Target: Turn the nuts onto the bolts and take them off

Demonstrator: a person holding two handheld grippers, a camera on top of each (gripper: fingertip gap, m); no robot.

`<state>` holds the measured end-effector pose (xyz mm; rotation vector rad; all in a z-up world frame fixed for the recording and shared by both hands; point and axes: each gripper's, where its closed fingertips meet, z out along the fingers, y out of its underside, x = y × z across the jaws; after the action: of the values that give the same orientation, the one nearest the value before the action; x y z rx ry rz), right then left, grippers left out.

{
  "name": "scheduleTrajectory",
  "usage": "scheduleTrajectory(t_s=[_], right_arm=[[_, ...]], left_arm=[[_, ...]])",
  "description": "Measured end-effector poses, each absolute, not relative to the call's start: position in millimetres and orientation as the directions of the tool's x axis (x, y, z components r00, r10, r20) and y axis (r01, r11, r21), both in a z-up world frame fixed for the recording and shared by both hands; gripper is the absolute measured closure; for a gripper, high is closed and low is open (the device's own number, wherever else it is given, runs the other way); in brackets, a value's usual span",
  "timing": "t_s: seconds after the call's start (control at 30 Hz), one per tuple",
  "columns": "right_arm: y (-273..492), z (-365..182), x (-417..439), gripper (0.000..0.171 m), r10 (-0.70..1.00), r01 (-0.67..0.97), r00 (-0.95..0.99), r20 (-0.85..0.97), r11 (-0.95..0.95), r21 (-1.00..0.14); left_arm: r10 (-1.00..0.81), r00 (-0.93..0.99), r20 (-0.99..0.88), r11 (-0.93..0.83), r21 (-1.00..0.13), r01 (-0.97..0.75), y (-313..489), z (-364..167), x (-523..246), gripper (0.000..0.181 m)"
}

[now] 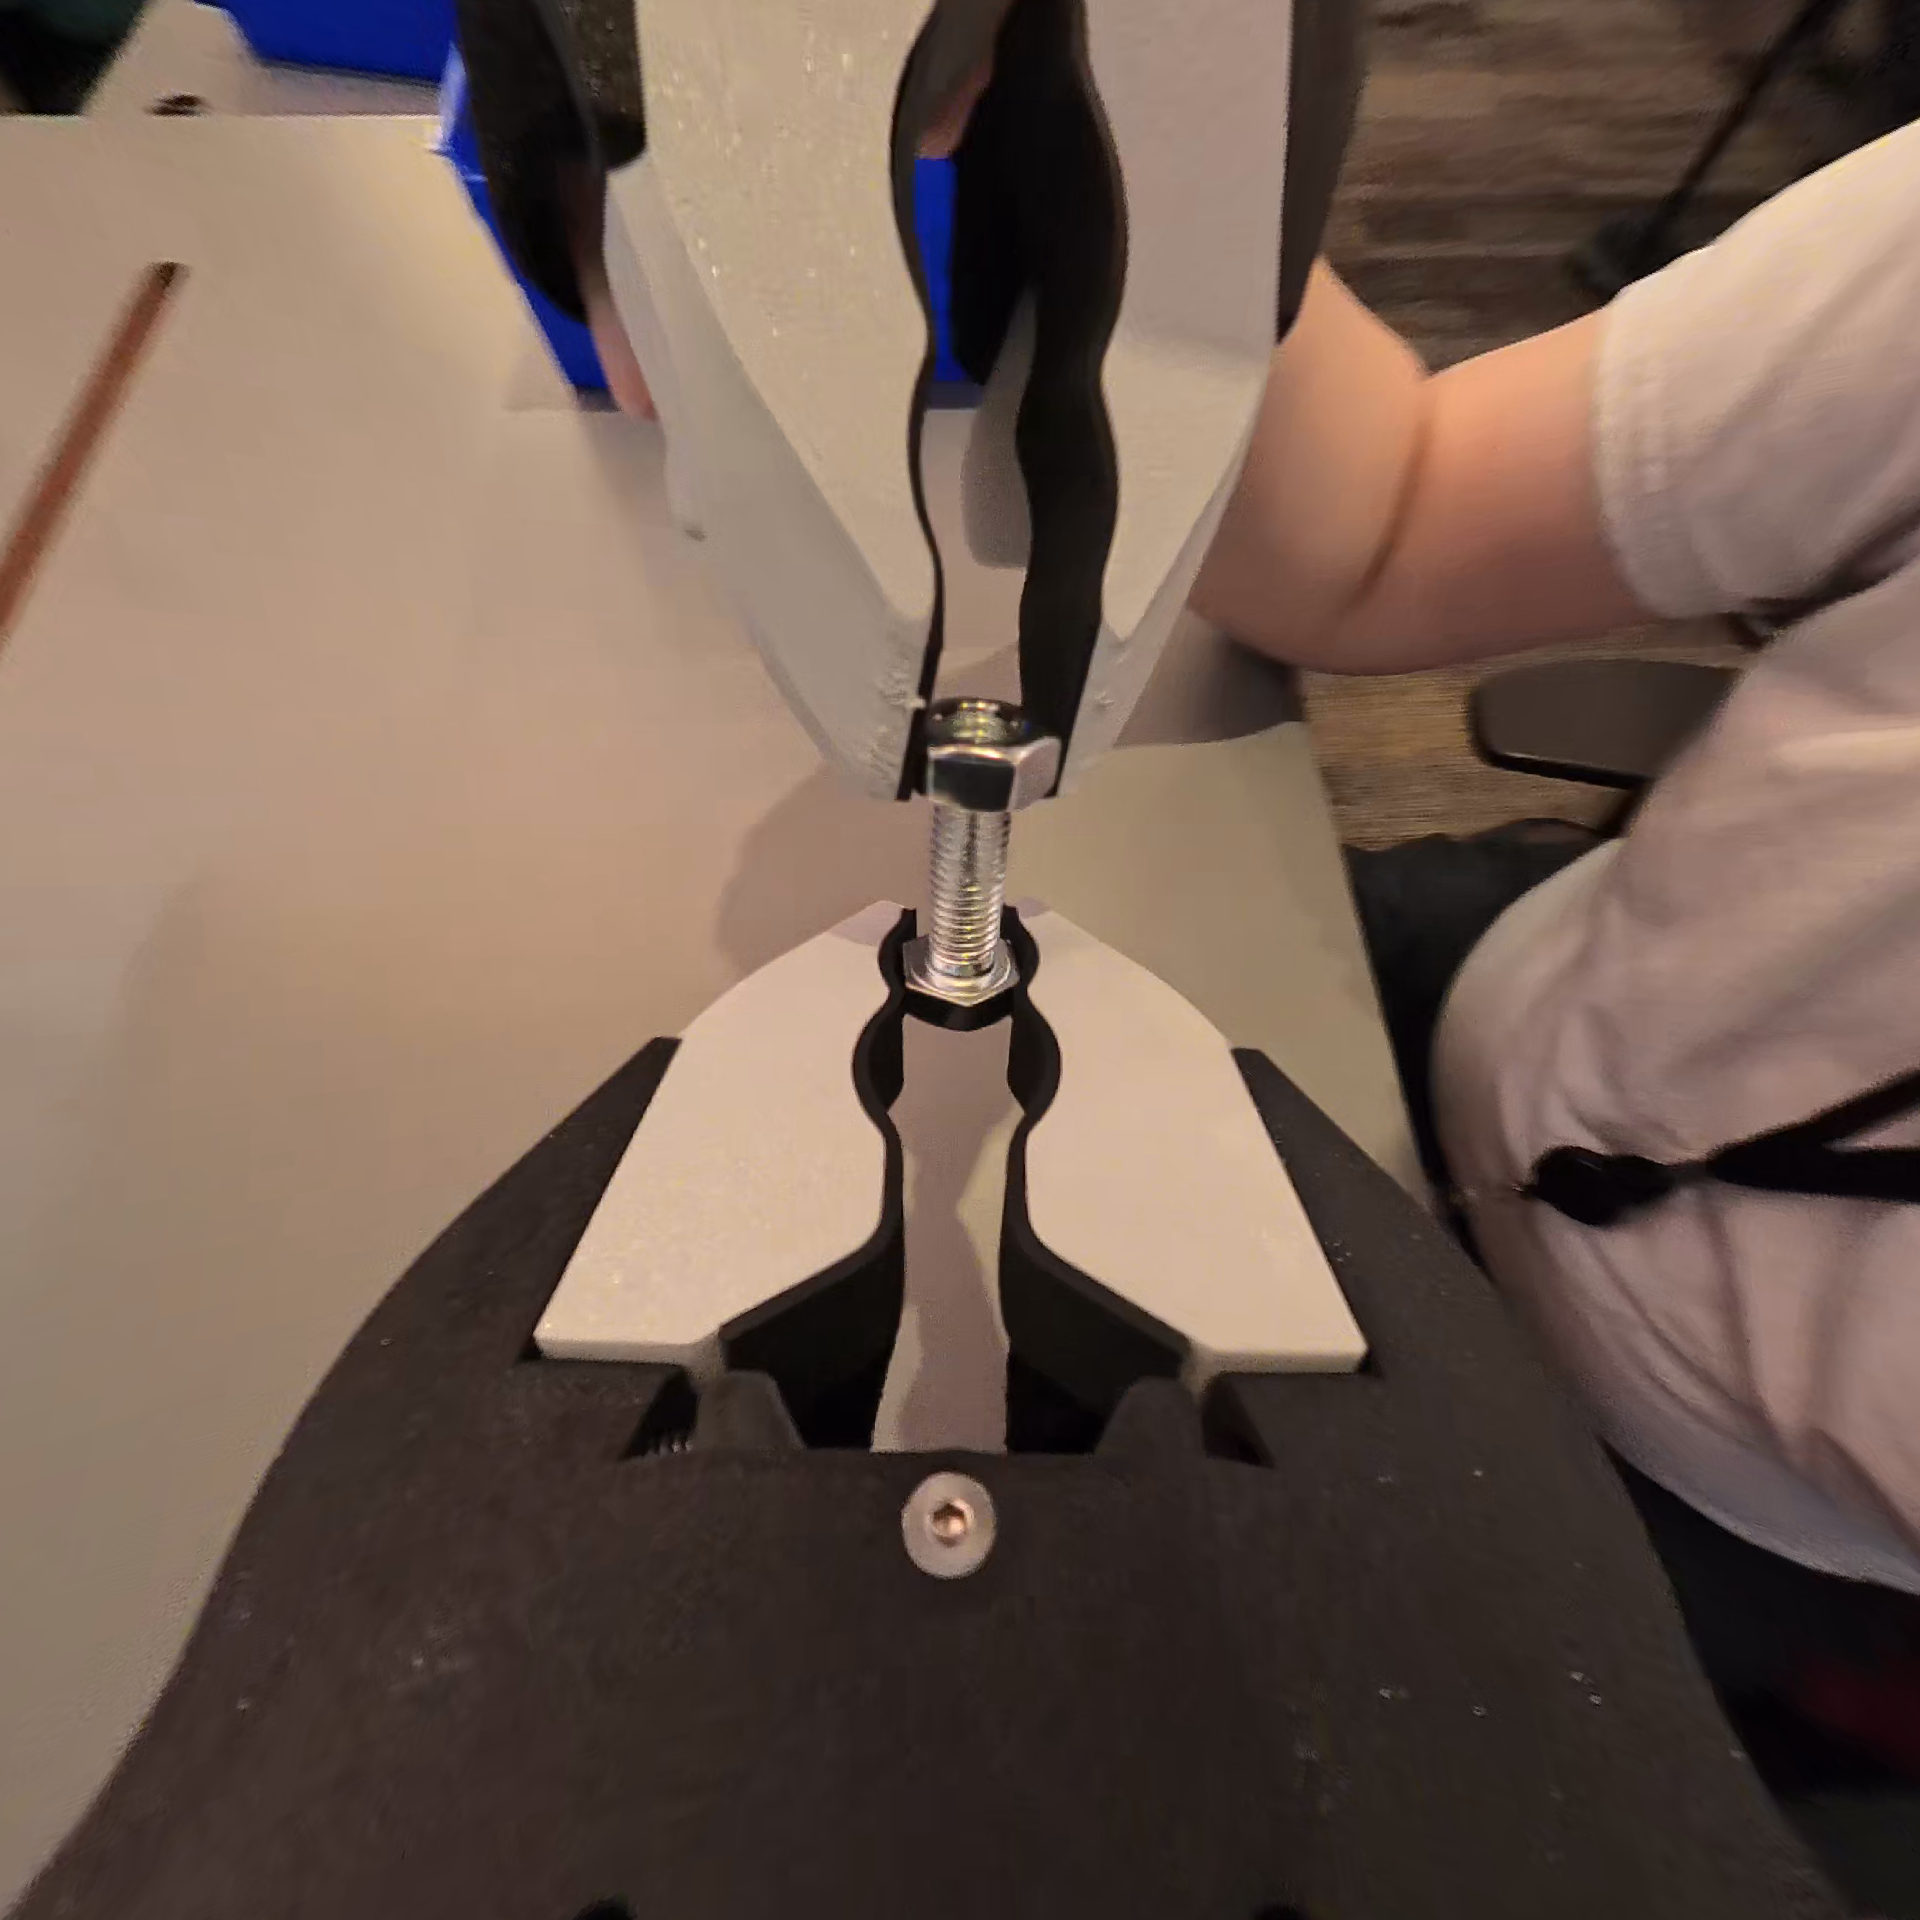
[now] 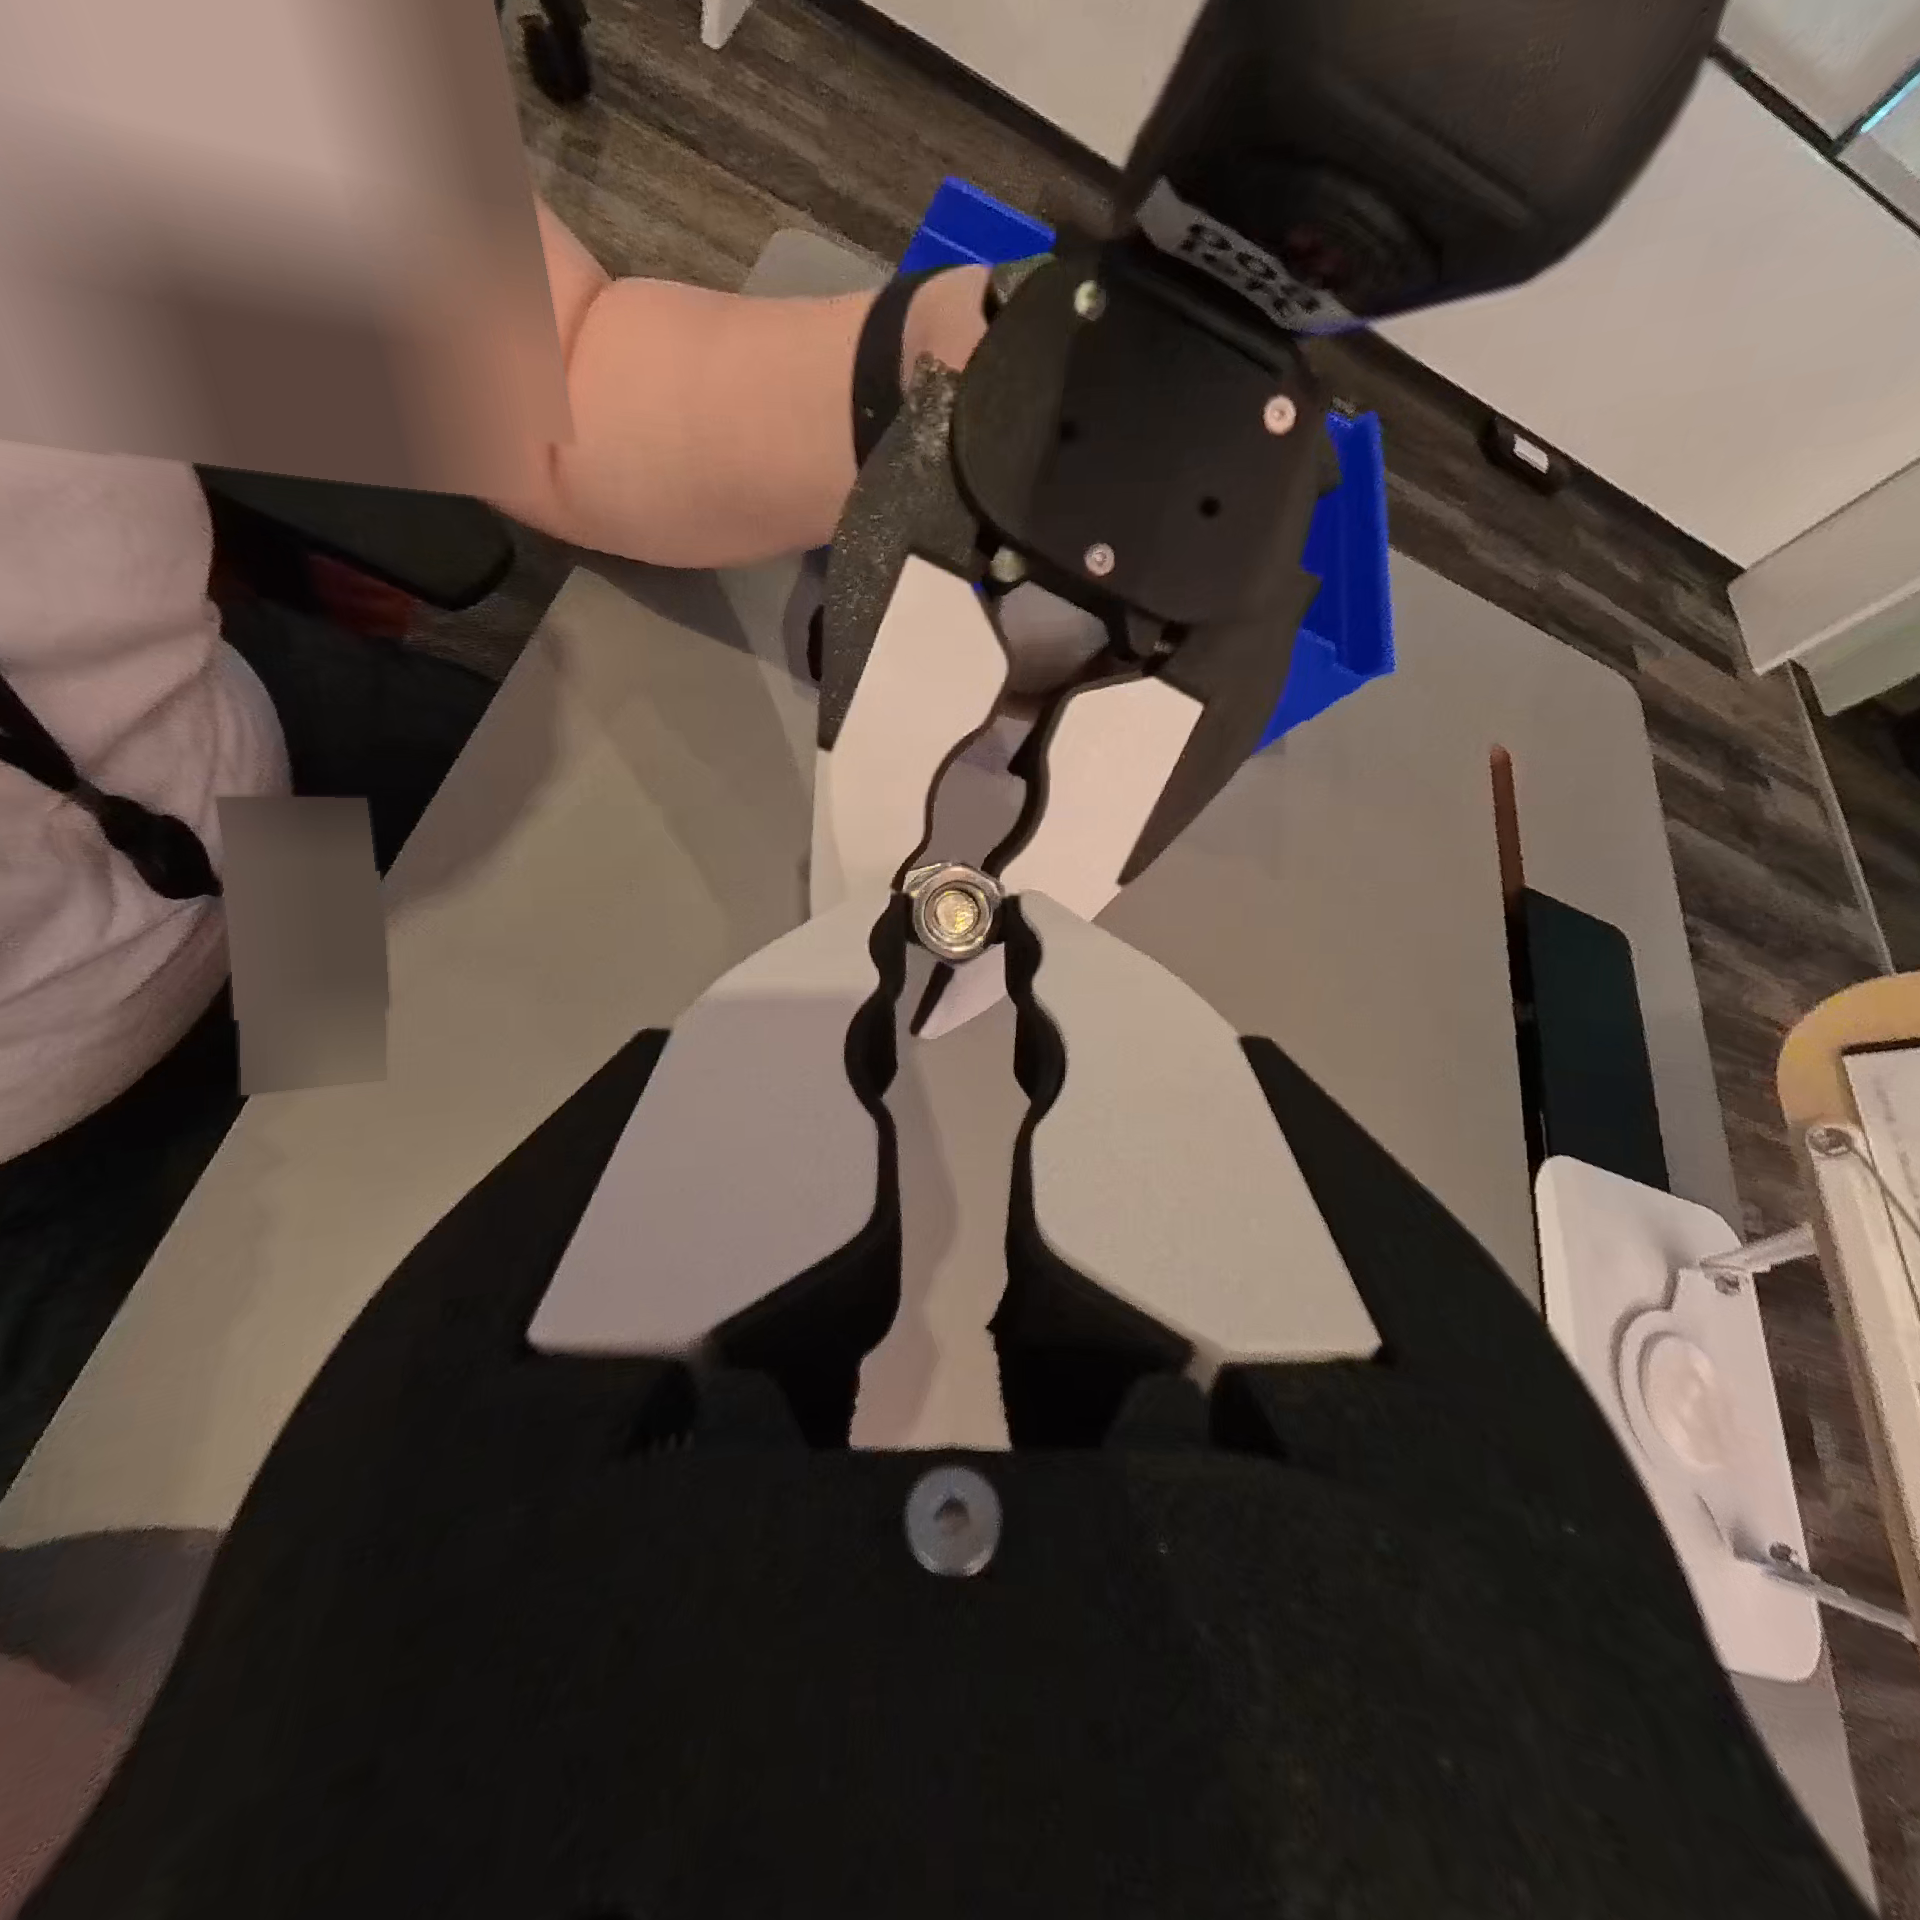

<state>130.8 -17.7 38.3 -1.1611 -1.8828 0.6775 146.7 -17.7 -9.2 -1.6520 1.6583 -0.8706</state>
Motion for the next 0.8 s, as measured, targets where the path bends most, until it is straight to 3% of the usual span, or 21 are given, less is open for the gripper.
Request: scheduleTrajectory(t_s=[0.13,0.23,0.37,0.53,0.7,0.8], right_arm=[[-27.4,44.6,130.8,0.154,0.881,0.384,-0.309,0.359,0.461,-0.800],[-14.4,46.8,129.7,0.154,0.912,0.393,-0.242,0.332,0.405,-0.825],[21.1,54.3,128.1,0.132,0.985,0.443,0.010,0.173,0.150,-0.884],[46.5,67.7,126.6,0.130,0.945,0.310,0.279,-0.168,-0.254,-0.916],[58.4,59.4,127.3,0.126,0.875,0.284,0.430,-0.221,-0.364,-0.887],[57.7,59.6,124.5,0.140,0.868,0.269,0.434,-0.240,-0.380,-0.885]], left_arm=[[-0.984,-0.117,0.137,-0.055,-0.847,-0.528,-34.5,-0.9,147.1,0.166],[-0.996,-0.027,0.091,-0.063,-0.849,-0.525,-18.6,0.5,146.2,0.166],[-0.981,0.191,-0.020,-0.085,-0.846,-0.526,17.8,2.5,141.4,0.166],[-0.899,0.390,-0.200,-0.059,-0.827,-0.559,52.7,5.2,130.2,0.166],[-0.837,0.465,-0.288,-0.038,-0.817,-0.575,65.0,10.1,124.7,0.166],[-0.814,0.476,-0.333,-0.025,-0.799,-0.601,67.8,9.2,122.8,0.166]])
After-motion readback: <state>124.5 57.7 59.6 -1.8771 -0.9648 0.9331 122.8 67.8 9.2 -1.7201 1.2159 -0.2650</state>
